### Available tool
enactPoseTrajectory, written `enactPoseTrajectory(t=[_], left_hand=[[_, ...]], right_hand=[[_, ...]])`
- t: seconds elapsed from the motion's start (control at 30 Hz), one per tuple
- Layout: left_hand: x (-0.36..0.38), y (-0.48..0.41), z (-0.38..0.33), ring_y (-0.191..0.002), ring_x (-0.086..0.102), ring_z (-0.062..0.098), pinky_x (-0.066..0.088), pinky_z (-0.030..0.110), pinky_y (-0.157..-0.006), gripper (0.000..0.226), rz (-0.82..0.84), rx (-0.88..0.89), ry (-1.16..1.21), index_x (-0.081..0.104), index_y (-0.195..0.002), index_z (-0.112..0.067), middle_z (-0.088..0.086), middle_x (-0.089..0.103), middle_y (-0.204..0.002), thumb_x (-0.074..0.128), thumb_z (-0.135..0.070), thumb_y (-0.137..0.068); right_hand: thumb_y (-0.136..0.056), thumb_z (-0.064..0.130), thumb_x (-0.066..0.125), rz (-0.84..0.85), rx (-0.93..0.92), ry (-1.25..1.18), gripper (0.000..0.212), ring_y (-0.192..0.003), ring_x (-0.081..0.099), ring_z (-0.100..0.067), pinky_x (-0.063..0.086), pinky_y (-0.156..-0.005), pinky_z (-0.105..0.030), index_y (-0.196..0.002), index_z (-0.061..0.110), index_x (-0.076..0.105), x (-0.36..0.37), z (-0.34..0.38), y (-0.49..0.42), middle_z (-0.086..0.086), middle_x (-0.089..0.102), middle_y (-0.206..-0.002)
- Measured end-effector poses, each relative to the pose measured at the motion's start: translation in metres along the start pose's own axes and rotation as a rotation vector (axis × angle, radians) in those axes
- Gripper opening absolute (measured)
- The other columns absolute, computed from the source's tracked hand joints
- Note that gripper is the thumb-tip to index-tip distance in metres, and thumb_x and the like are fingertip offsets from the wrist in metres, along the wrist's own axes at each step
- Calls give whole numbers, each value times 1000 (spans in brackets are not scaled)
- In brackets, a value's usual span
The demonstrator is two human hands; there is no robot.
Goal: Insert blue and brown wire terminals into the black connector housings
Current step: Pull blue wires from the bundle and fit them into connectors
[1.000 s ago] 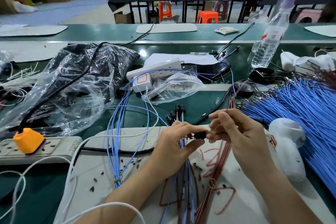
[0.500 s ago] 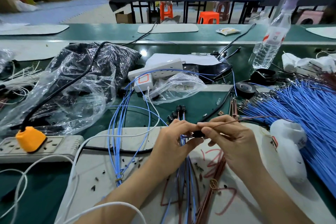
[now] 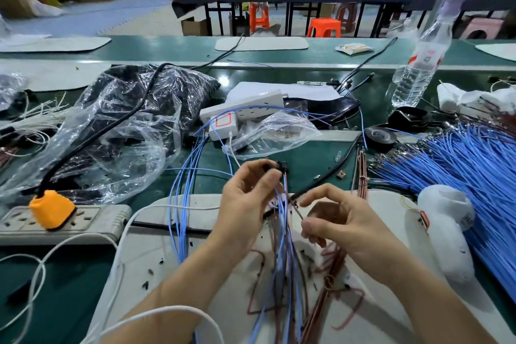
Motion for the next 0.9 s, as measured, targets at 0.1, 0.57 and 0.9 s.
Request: enactPoseTrajectory(t=[0.1,0.57,0.9], left_hand=[[-16,-15,-10,-61,63,8,53,17,-57,17,-202,-120,371,65,-90,-1,6,67,-72,60,-5,-74],[9,3,-4,-61,63,8,53,15,-61,26,19,-200,202,66,-96,-8,5,68,-75,58,-3,-71],[11,12,-5,-77,64,8,52,18,-76,27,185,-100,-66,67,-97,-11,0,71,-82,64,-11,-69]], right_hand=[[-77,0,71,349,242,-31,33,-61,63,-17,53,-58,-24,-107,5,57,-3,3,7,-8,65,-69],[-76,33,77,221,305,-56,31,-45,51,-11,33,-42,-20,-94,13,64,7,-6,4,-11,68,-69],[-86,17,68,-132,-136,303,14,-38,51,-10,40,-42,-19,-77,28,65,12,-13,-3,-3,62,-54]])
Point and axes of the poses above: each hand's wrist, its own y-axis away from the middle knuckle, its own x-axis out of the palm, z = x × y, the point moved 1 cm from there along -y, towards the middle knuckle
